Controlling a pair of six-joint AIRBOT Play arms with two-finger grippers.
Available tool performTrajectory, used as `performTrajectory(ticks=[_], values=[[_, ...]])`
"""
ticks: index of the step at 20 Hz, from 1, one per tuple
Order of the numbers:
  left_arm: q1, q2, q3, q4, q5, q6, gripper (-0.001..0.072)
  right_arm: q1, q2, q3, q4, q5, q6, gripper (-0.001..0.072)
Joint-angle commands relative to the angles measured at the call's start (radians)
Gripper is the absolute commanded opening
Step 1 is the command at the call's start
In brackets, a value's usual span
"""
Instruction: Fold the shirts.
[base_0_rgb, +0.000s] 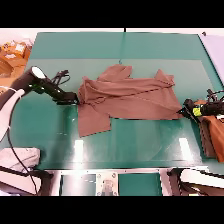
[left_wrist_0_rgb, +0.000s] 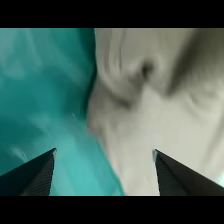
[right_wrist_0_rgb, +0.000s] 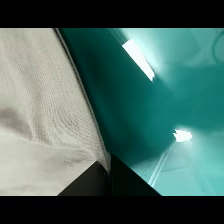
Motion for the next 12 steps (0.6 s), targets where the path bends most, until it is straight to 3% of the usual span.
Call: performTrajectory(ticks=[1, 5, 6, 7, 9, 11, 12], values=[[-0.040, -0.018, -0.041, -0.001, 0.178, 0.003, 0.0699, 0.005, 0.000, 0.000, 0.000, -0.002, -0.003, 0.0014], [-0.041, -0.027, -0.046, -0.016, 0.181, 0.022, 0.0691, 0.009, 0.000, 0.000, 0.001, -0.013, -0.002, 0.0015], [-0.041, -0.028, -0.046, -0.031, 0.168, 0.031, 0.0504, 0.009, 0.000, 0.000, 0.004, -0.013, -0.003, 0.0015], [-0.040, -0.028, -0.045, -0.032, 0.133, 0.059, 0.0393, 0.009, 0.000, 0.000, 0.004, -0.013, -0.002, 0.0015], [-0.040, -0.028, -0.045, -0.031, 0.036, 0.112, 0.0396, 0.009, 0.000, 0.000, 0.003, -0.014, -0.003, 0.0014], [-0.040, -0.028, -0.048, -0.031, 0.023, 0.129, 0.0393, 0.009, 0.000, 0.000, 0.004, -0.014, -0.002, 0.0014], [-0.040, -0.028, -0.050, -0.031, 0.034, 0.129, 0.0279, 0.009, 0.000, 0.000, 0.004, -0.014, -0.002, 0.0014]])
